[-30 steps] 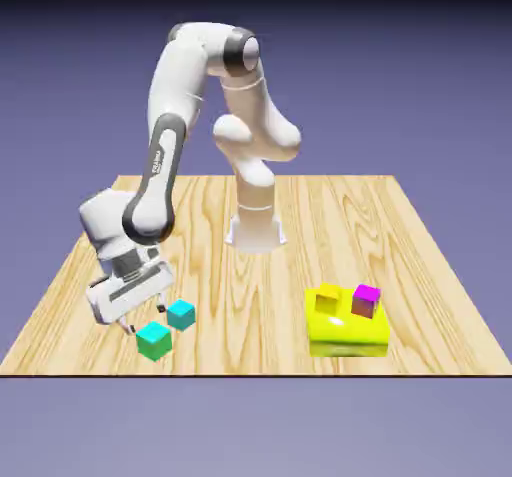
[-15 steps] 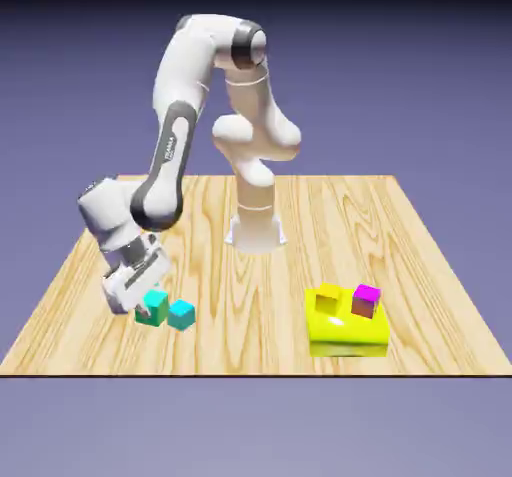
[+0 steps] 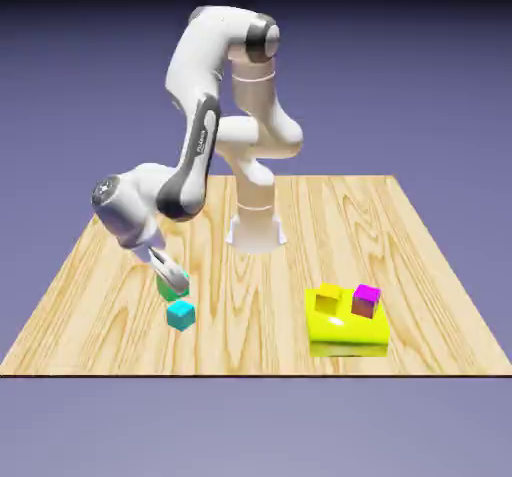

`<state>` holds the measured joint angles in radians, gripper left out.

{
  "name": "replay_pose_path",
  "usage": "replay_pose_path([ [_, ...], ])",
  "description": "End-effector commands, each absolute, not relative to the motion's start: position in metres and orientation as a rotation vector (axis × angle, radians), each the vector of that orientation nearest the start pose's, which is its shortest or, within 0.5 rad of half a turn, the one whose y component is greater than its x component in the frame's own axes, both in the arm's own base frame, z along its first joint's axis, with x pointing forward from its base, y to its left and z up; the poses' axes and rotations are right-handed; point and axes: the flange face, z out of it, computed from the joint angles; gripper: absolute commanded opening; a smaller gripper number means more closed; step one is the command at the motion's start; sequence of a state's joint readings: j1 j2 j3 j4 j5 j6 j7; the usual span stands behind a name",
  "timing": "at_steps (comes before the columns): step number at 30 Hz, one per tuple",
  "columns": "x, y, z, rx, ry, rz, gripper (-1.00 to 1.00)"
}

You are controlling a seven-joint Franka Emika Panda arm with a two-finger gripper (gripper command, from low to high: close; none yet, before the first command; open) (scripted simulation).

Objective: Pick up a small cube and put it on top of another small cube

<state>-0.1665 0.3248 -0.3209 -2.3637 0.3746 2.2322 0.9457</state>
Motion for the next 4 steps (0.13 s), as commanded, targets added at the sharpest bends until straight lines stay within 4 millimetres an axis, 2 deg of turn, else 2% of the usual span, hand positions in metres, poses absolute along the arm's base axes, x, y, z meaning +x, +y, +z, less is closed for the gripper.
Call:
replay_pose_path([
  [1, 0.405, -0.213, 0.17, -1.961, 2.311, 0.677, 1.0],
  [2, 0.405, -0.213, 0.17, -1.961, 2.311, 0.677, 1.0],
  [4, 0.413, -0.222, 0.204, -1.961, 2.308, 0.677, 1.0],
])
